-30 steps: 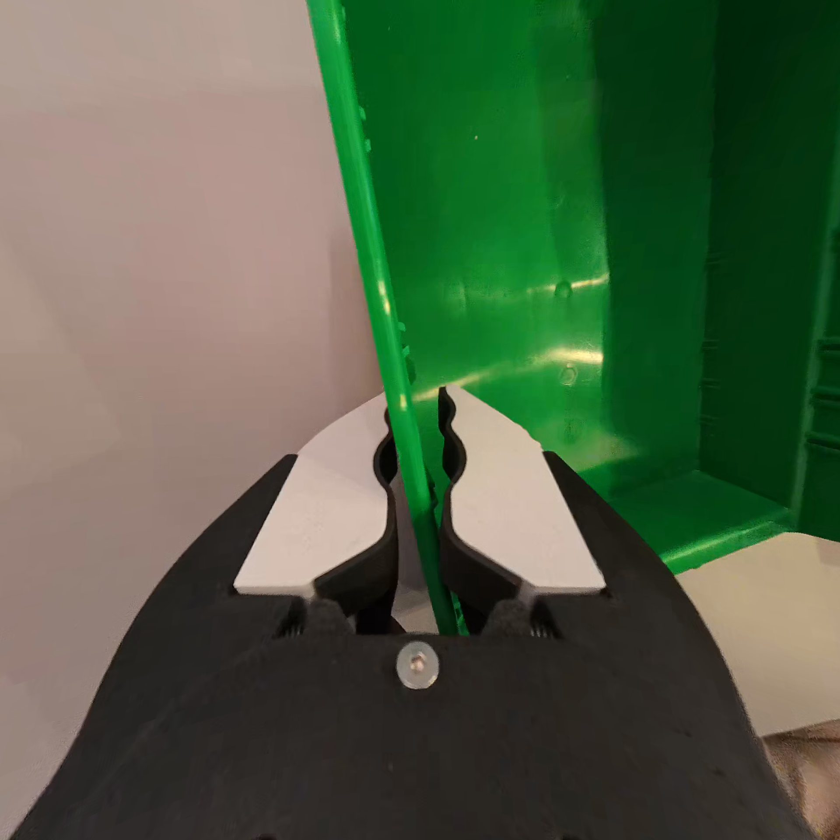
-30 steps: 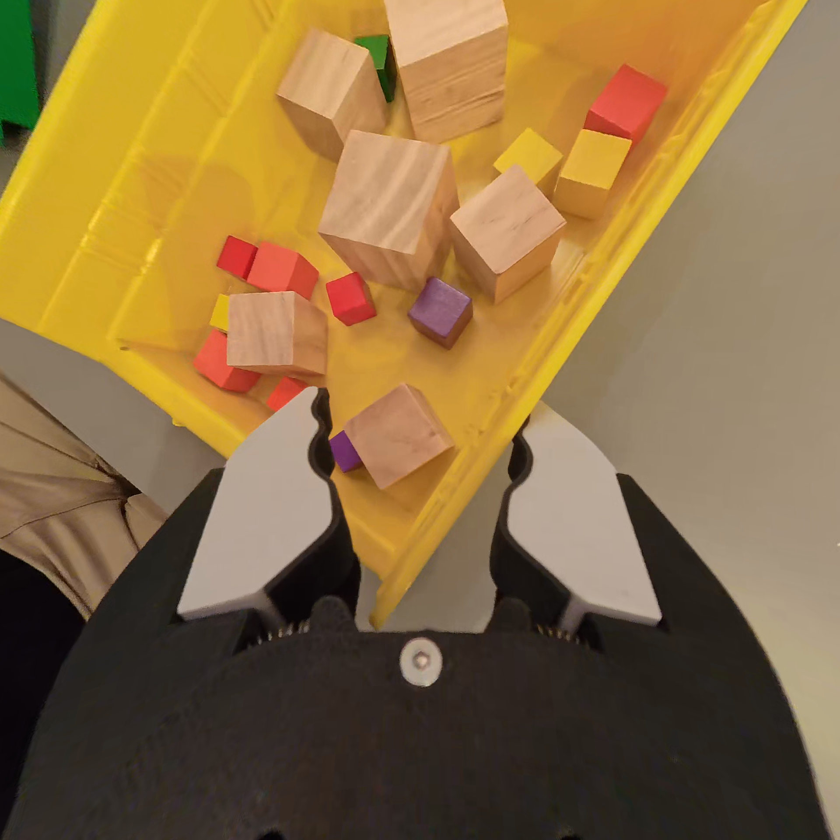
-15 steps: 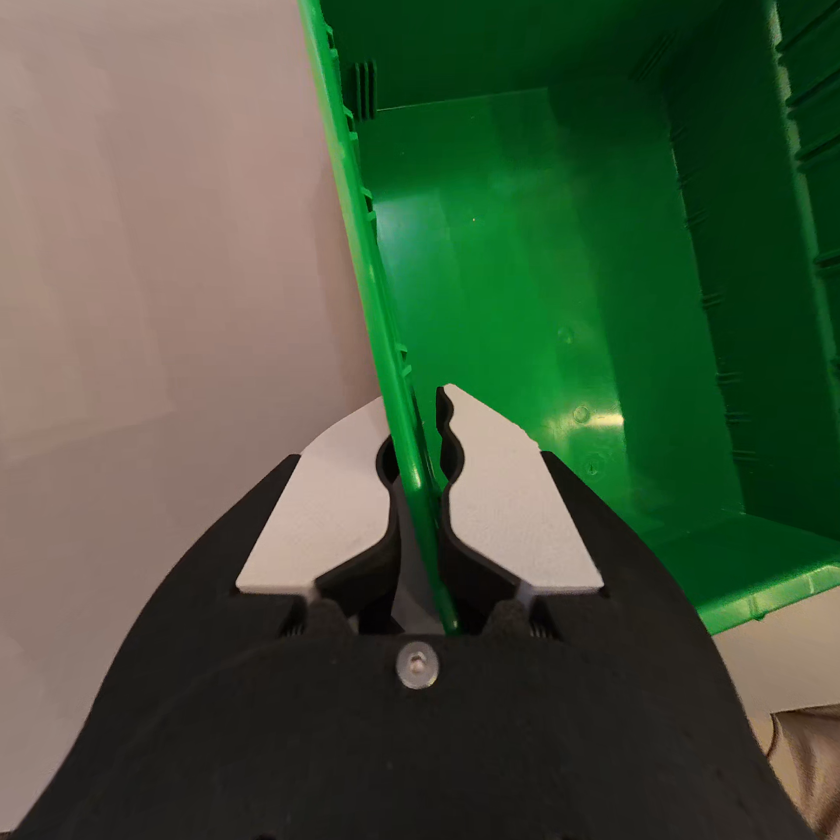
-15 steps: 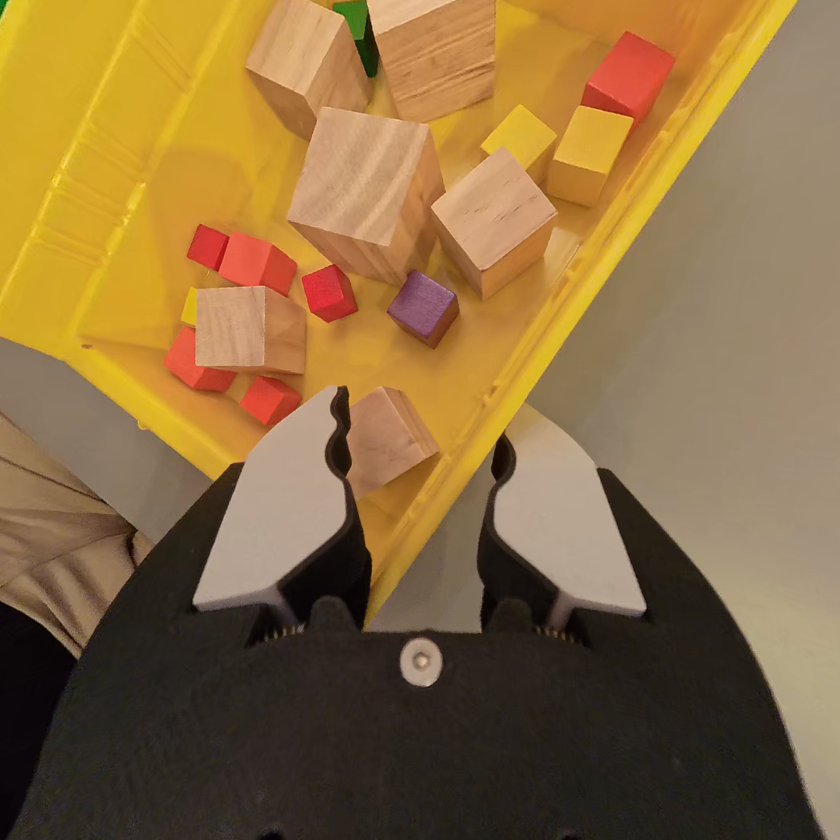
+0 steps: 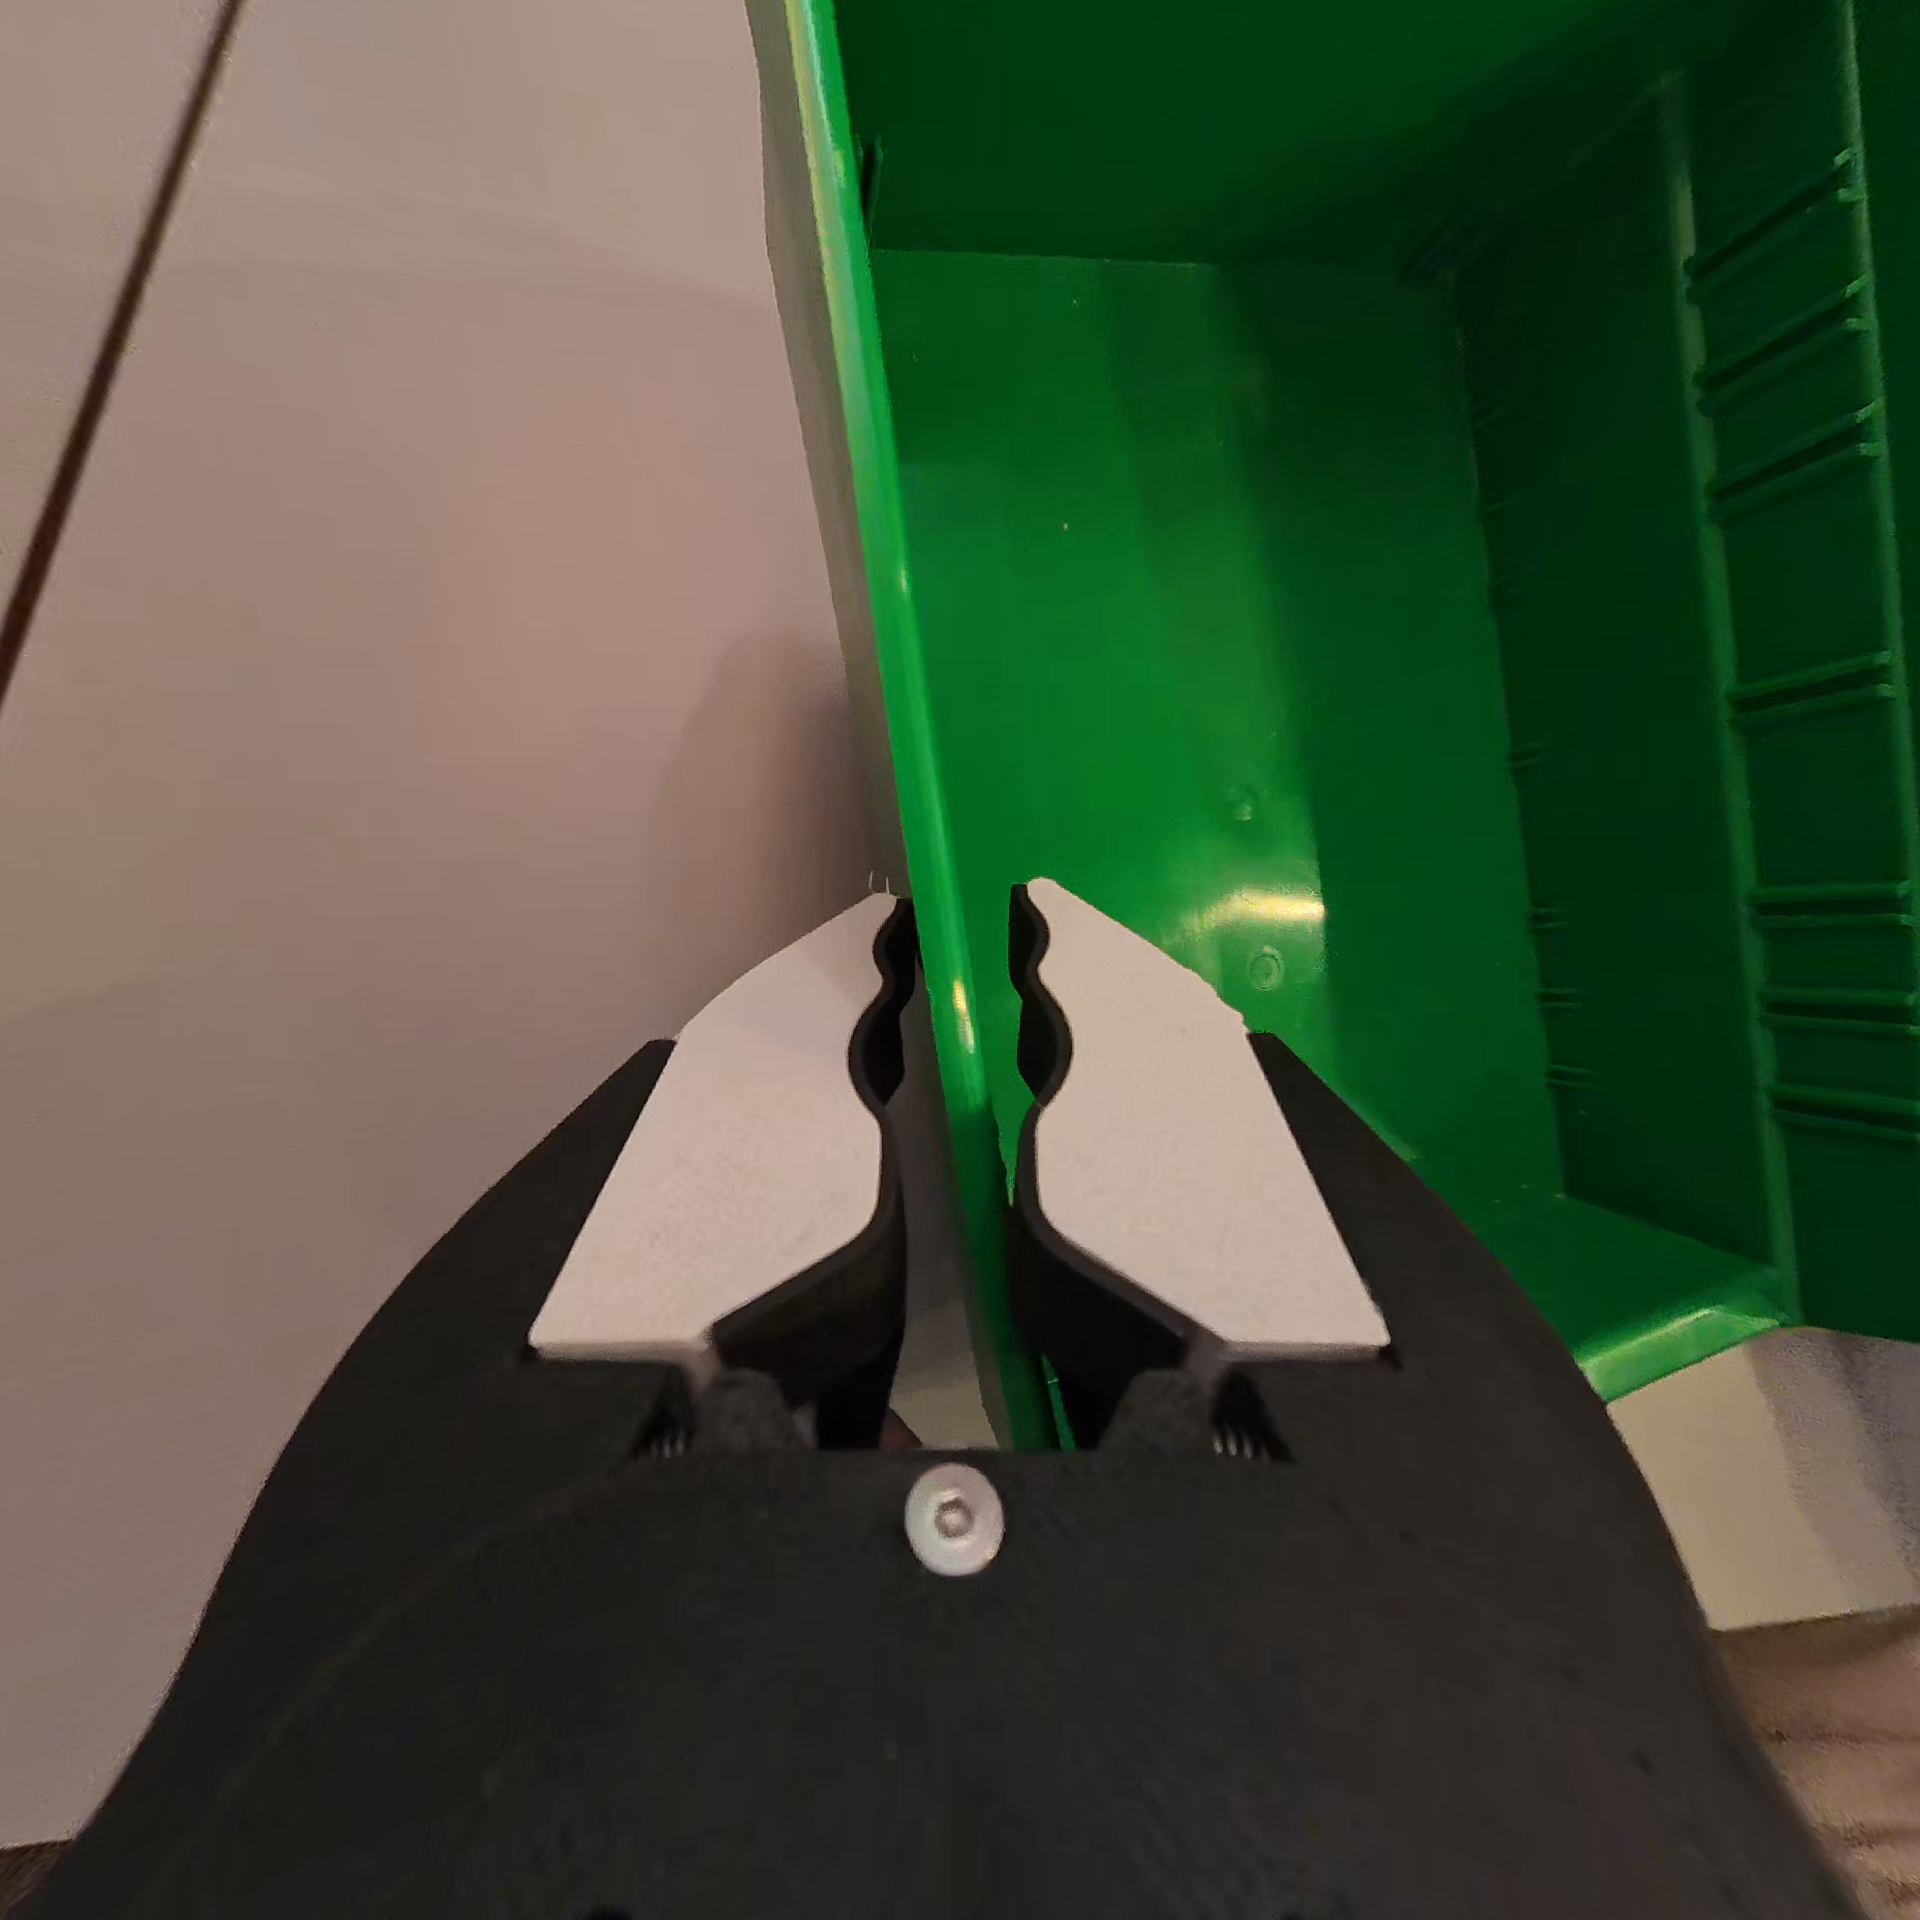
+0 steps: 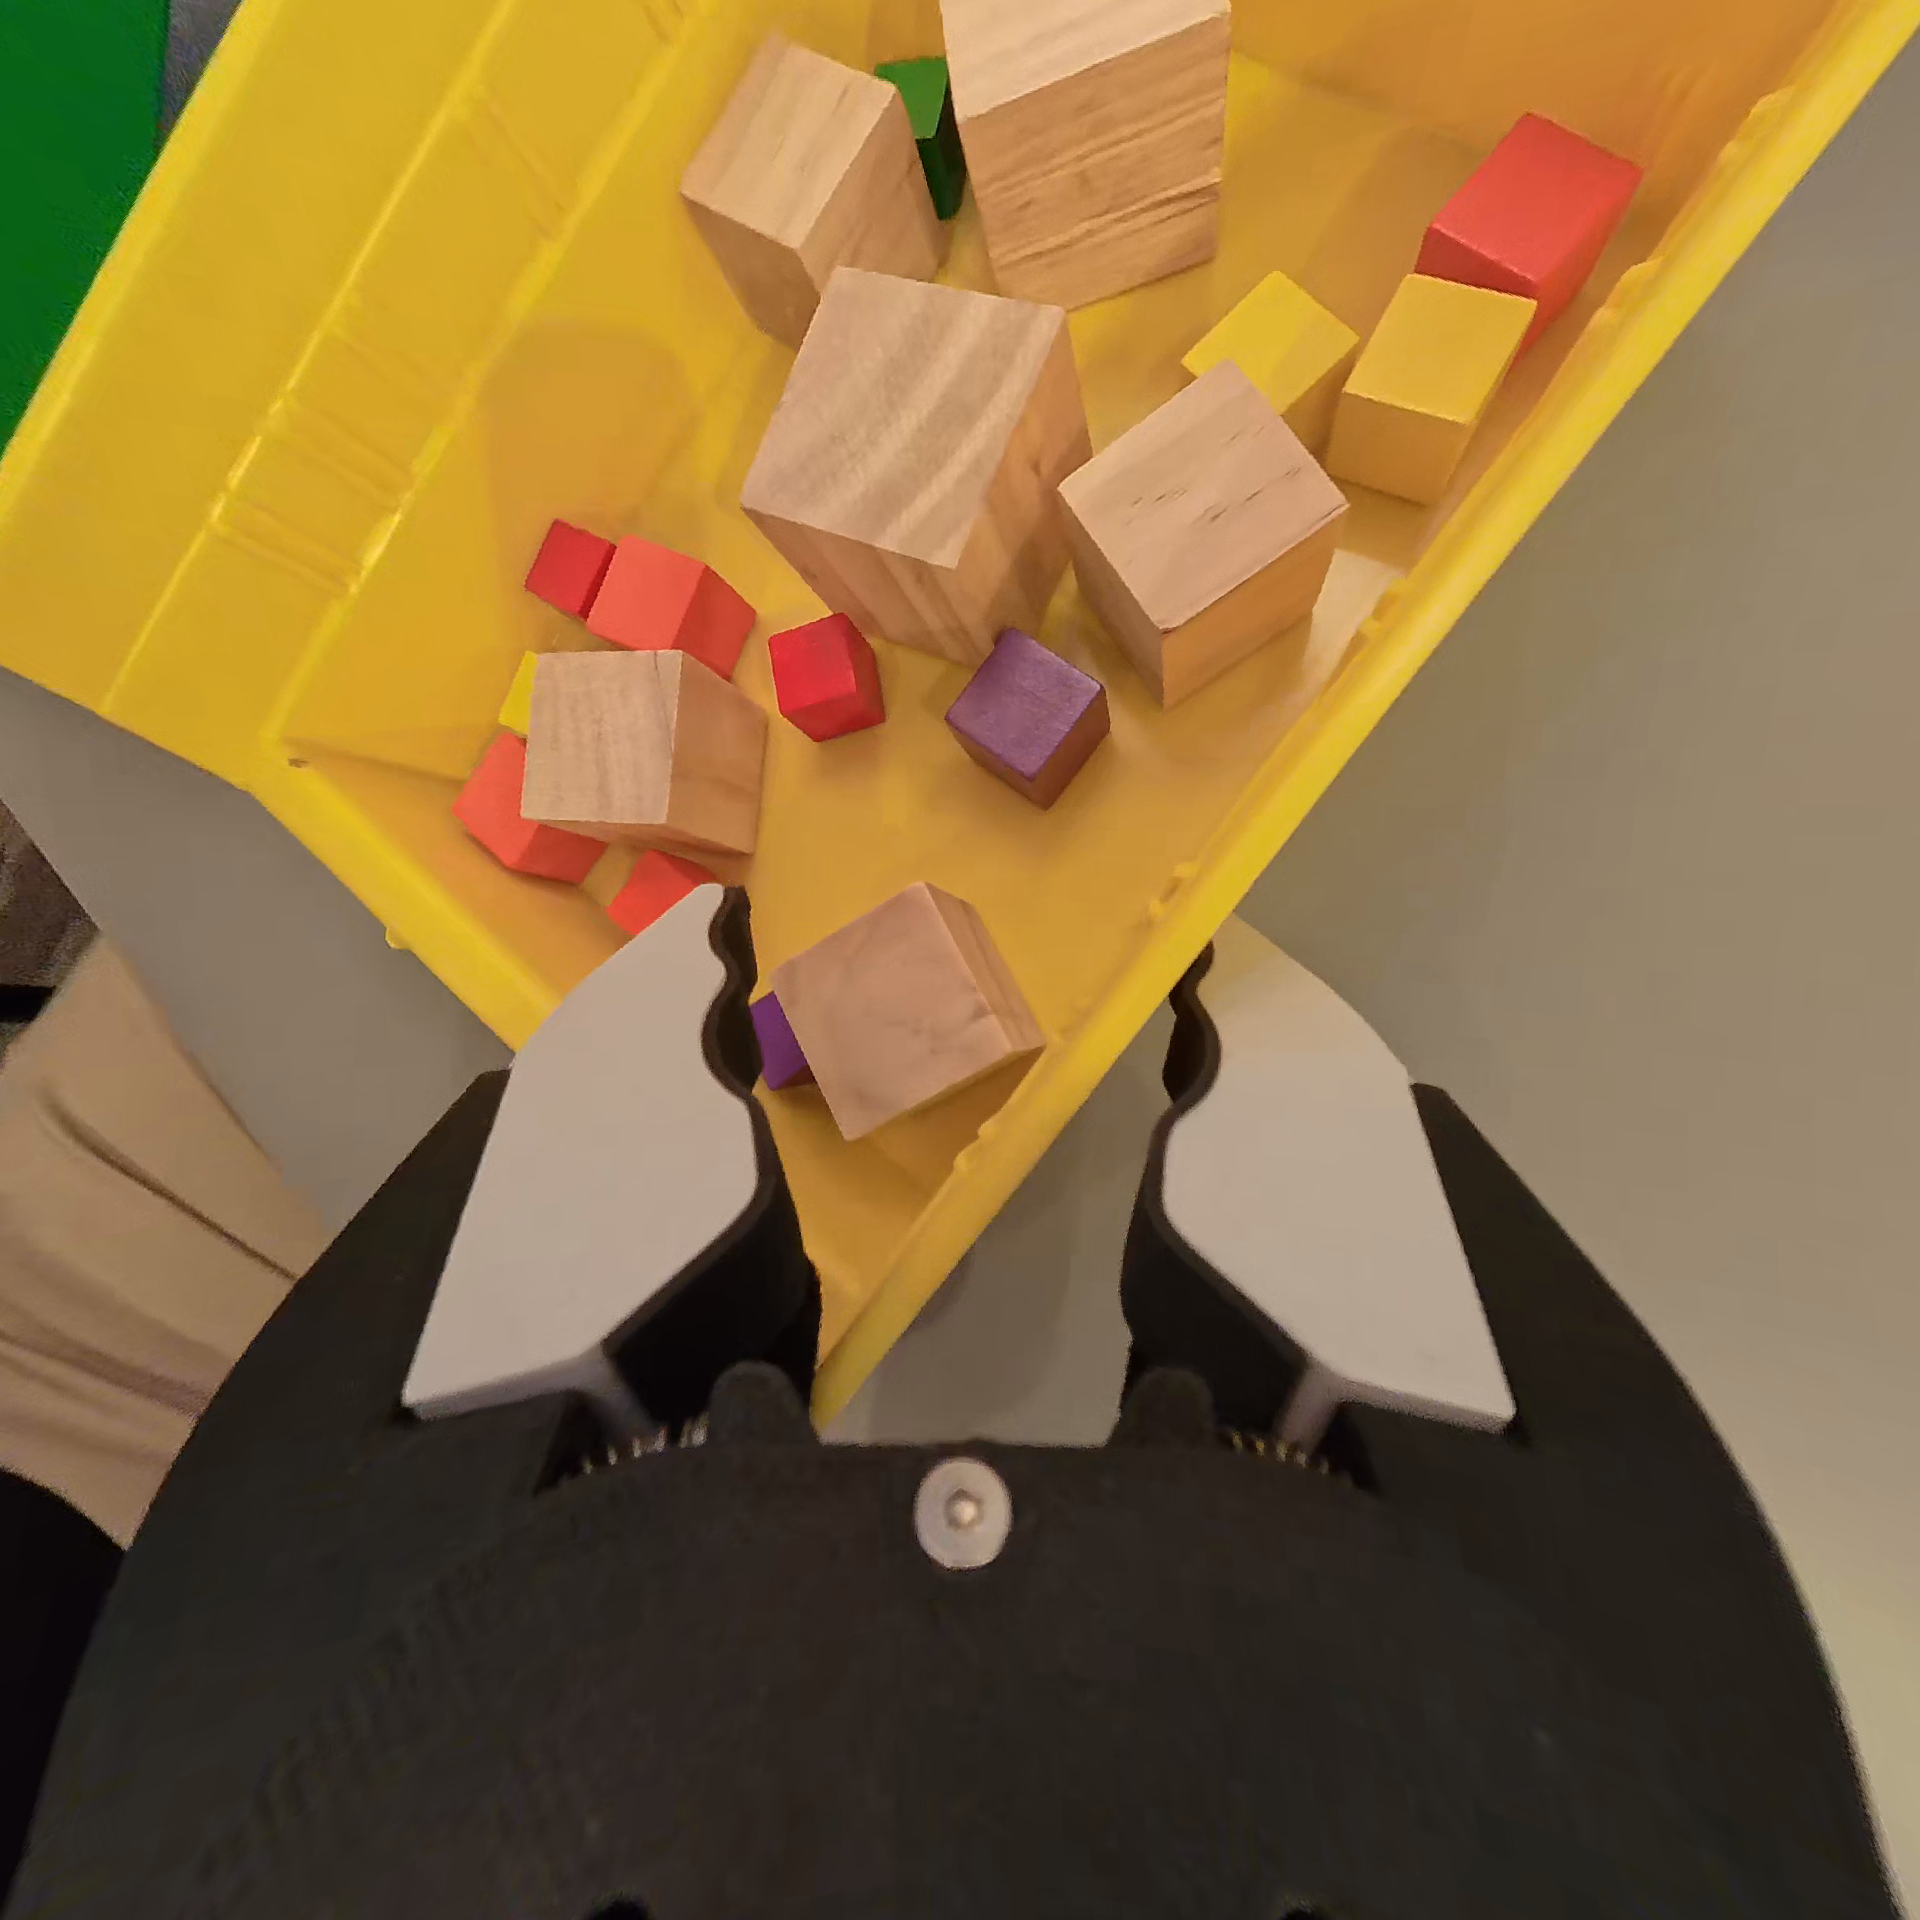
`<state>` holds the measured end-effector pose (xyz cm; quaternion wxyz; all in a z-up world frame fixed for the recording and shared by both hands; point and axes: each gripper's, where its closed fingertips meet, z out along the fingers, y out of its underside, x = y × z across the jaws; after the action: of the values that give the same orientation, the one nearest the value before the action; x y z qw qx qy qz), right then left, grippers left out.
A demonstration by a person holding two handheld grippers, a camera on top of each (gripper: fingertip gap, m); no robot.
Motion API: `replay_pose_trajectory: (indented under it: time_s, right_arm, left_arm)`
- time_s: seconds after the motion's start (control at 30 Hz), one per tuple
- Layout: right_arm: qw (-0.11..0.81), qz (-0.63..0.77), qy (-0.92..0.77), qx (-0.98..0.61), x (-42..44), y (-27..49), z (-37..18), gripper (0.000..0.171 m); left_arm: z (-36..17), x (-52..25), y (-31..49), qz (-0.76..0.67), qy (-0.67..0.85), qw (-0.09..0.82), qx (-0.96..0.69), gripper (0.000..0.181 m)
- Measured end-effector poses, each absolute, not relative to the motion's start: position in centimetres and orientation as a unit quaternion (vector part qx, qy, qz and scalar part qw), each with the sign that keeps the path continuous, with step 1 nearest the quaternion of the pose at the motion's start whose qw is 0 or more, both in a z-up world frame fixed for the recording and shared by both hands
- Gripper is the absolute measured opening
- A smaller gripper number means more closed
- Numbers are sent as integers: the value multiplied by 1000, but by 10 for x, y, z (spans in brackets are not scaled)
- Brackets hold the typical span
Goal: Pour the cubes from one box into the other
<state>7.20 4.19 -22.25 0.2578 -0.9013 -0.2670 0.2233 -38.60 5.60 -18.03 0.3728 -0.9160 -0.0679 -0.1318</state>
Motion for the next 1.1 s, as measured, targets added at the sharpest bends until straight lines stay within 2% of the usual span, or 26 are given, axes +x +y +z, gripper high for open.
replay_pose_trajectory:
  time_s: [0.03, 0.1, 0.2, 0.37, 0.57, 0.7, 0.83, 1.0, 1.1]
  right_arm:
    - [258, 237, -266, -898, 58, 46, -222, 72]
    - [251, 276, -269, -888, 24, 49, -222, 78]
    - [214, 355, -284, -865, -24, 42, -217, 96]
    - [208, 429, -288, -831, -40, 31, -197, 93]
    - [237, 432, -244, -835, 38, 39, -175, 84]
    - [284, 414, -240, -831, 101, 44, -137, 79]
    - [323, 386, -267, -822, 148, 29, -80, 81]
    - [404, 335, -219, -823, 232, 27, -35, 80]
    - [431, 337, -215, -809, 259, 20, -20, 76]
  left_arm:
    - [-175, -388, 56, -134, -74, 380, -912, 17]
    - [-165, -392, 54, -134, -78, 391, -907, 17]
    - [-143, -402, 47, -129, -79, 411, -899, 17]
    - [-92, -426, 29, -91, -89, 462, -878, 18]
    - [-35, -400, 19, -121, -66, 516, -846, 17]
    - [-13, -315, 35, -192, 1, 528, -828, 16]
    - [-19, -190, 66, -258, 78, 513, -815, 13]
    - [-54, -32, 95, -308, 148, 456, -822, 14]
    - [-91, 43, 100, -279, 190, 431, -837, 13]
